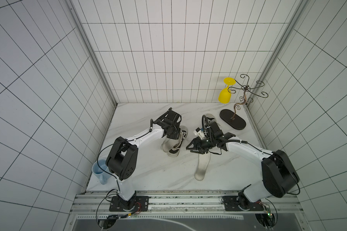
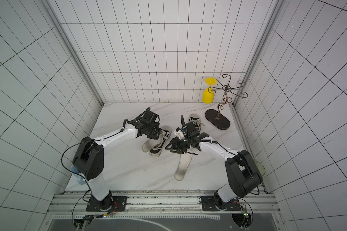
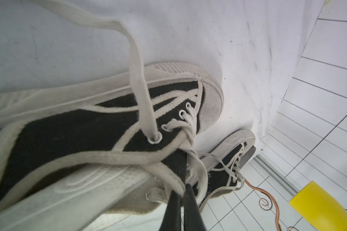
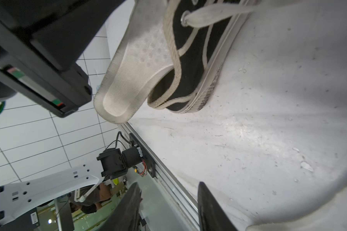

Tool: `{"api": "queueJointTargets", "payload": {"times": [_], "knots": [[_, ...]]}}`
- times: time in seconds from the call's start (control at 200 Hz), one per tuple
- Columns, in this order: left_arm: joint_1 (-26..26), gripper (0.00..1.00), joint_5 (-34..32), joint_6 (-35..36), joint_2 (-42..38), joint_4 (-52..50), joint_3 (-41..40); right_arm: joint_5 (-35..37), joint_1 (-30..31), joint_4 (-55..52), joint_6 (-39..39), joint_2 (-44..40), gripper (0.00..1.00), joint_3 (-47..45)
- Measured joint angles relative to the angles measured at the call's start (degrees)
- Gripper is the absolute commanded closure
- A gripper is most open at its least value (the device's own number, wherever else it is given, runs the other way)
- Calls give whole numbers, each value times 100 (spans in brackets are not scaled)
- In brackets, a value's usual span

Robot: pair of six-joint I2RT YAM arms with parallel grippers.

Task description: Insert the insole into the shoe

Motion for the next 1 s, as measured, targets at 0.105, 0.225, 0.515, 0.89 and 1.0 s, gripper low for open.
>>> {"api": "queueJointTargets", "payload": {"times": [0.105, 0.225, 0.515, 0.89, 1.0], "knots": [[0, 100, -118, -278, 0, 52, -2, 199, 24, 52, -94, -160, 46, 17], [0, 100, -203, -581, 0, 111, -2, 656, 83, -149, -258, -197, 45, 22], [-74, 87, -306, -684, 122, 138, 181, 1733, 389, -120, -284, 387, 46, 297], [496, 81, 326, 789, 258, -326, 372, 2240, 284, 20, -1056, 1147, 47, 1491], [599, 73, 474, 1207, 258, -459, 455, 2468, 286, -33, -1554, 1464, 46, 1943]]}}
